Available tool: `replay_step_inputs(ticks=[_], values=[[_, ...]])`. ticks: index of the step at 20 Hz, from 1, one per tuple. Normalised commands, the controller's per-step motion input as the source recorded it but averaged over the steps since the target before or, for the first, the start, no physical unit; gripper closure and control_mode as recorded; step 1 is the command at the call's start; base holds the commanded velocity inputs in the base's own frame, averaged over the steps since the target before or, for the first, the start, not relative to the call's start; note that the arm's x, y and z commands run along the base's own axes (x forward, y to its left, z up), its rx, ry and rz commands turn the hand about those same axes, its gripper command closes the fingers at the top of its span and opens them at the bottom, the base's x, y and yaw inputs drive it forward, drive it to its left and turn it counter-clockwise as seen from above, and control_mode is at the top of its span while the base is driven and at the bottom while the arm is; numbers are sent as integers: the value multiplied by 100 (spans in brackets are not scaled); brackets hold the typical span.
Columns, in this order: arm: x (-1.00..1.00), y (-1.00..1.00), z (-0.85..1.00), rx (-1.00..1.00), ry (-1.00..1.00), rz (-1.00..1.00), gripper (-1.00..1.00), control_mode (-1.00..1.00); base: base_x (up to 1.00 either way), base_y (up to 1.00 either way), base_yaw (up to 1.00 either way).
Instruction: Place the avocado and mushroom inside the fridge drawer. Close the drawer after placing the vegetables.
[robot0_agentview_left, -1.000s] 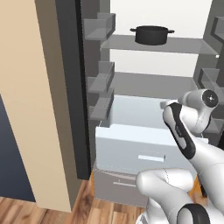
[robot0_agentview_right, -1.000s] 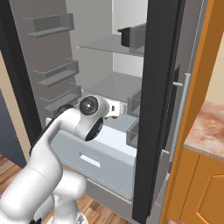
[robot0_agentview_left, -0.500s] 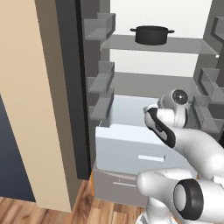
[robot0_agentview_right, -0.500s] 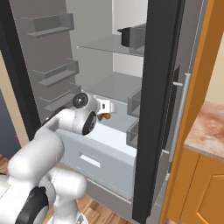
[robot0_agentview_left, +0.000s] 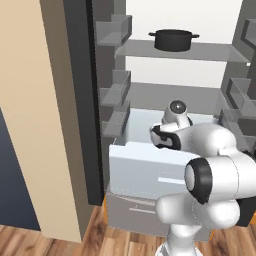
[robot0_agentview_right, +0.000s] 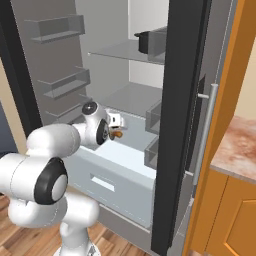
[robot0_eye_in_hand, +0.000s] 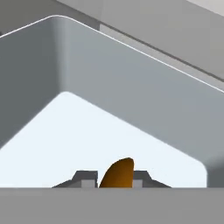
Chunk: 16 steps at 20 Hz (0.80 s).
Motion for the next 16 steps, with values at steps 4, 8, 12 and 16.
replay_step_inputs(ticks=[4, 8, 12, 16], values=[[11, -1, -59, 0, 3, 2, 100, -100, 0, 0, 0], [8, -1, -49, 0, 5, 1, 100, -100, 0, 0, 0], [12, -5, -36, 3, 8, 0, 100, -100, 0, 0, 0], [11, -16, -22, 9, 13, 0, 100, -100, 0, 0, 0]])
